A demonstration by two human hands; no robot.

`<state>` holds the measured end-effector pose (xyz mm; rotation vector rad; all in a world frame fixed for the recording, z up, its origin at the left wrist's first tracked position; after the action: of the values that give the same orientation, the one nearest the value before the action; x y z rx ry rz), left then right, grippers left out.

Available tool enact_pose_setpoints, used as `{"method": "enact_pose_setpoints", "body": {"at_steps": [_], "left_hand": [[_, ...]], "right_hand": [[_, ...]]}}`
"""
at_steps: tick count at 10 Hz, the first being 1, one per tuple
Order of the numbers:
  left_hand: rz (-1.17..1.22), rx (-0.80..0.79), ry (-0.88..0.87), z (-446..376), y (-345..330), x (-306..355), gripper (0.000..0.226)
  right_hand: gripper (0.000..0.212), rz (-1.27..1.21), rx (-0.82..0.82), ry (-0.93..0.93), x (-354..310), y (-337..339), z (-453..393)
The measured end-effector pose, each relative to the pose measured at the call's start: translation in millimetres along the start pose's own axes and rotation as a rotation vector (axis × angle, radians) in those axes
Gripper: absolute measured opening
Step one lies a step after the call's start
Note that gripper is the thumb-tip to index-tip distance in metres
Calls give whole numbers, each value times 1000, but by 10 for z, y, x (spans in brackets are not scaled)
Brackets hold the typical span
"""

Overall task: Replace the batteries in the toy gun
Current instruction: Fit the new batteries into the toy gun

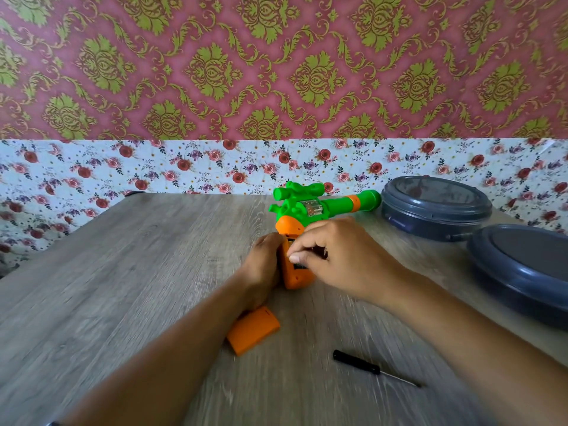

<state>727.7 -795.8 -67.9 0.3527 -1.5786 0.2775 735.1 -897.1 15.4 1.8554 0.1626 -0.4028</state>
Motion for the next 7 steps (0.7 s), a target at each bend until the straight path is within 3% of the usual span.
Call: {"method": "enact_pose_setpoints", "body": {"at_steps": [1,2,4,6,7], "left_hand": [[-22,-61,11,-50,11,-69,31],[-7,-28,45,46,-5,15,34],[68,34,41,14,88,-19,34],[386,-33,157,-11,-96,-120,30],[465,-50,165,-5,-136,-145,31]], "right_hand": [[11,-22,-314,17,-260,-242,-7],[10,142,-483,8,-437,-540,40],[28,221,-440,-6,-450,-536,27],[24,198,-394,21,-544,-564,102],[32,229,-305,35,-608,-605,158]]}}
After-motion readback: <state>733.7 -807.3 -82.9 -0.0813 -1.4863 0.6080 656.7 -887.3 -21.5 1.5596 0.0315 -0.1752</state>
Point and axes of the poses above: each hand's wrist, its own z-axis away from the middle knuckle, its own y-axis out of the back of the hand, x = y × z, the point moved 9 cm from there along -z, towards the middle knuckle, and after that the axes turned 13 degrees about -x, right-handed, at the moved point
